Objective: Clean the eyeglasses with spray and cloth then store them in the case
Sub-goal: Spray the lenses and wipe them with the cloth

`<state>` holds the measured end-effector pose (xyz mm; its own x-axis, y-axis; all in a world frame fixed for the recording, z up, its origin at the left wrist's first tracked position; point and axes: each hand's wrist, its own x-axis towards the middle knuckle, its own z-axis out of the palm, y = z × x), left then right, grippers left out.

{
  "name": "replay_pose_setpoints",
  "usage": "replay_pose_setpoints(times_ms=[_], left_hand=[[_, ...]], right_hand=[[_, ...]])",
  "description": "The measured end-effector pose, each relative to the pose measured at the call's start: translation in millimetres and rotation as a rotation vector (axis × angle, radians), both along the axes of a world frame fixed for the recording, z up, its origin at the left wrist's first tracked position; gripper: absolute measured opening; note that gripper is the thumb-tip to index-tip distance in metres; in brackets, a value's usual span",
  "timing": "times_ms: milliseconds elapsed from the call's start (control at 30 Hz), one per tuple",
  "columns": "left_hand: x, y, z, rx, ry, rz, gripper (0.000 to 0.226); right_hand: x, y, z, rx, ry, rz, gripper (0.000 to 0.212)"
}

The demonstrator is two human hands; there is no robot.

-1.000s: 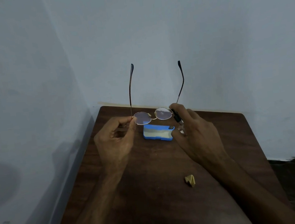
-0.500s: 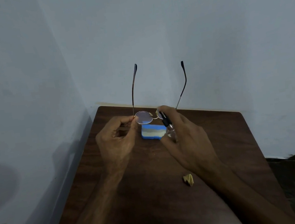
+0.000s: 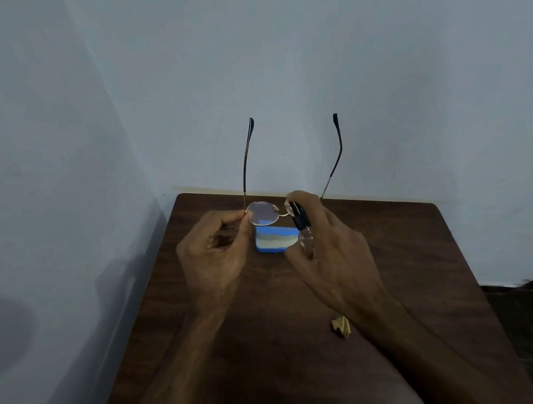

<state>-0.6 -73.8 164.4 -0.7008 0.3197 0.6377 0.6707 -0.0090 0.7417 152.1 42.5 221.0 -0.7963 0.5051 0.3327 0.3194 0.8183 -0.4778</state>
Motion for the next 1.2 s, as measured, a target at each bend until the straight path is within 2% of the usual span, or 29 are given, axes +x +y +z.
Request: replay_pose_setpoints(times_ms=[100, 300, 367, 533, 667, 800, 967, 1200], left_hand=[[0, 3, 1, -0.012, 0.005, 0.012, 0.022], [3, 12, 3, -0.002, -0.012, -0.024, 0.018], [4, 15, 1, -0.004, -0.032, -0.033, 0.019], [8, 20, -6, 0.002, -0.054, -0.09, 0.018], [11, 24, -15, -0.029, -0.045, -0.103, 0.019], [14, 29, -23, -0.042, -0.057, -0.127, 0.016], [18, 30, -27, -0.131, -0.039, -0.138, 0.023], [21, 33, -26, -0.189, -0.029, -0.145, 0.024]], right_hand=[[6, 1, -8, -0.015, 0.025, 0.0, 0.07], [24, 15, -29, -0.288, 0.207, -0.079, 0.092], [37, 23, -43, -0.322, 0.263, -0.124, 0.084], [86, 58, -111, -0.425, 0.409, -0.264, 0.045], [132, 79, -182, -0.475, 0.364, -0.447, 0.046], [152, 91, -225, -0.557, 0.273, -0.568, 0.043], [159, 92, -245, -0.628, 0.24, -0.622, 0.04], [164, 93, -253, -0.656, 0.198, -0.666, 0.05]])
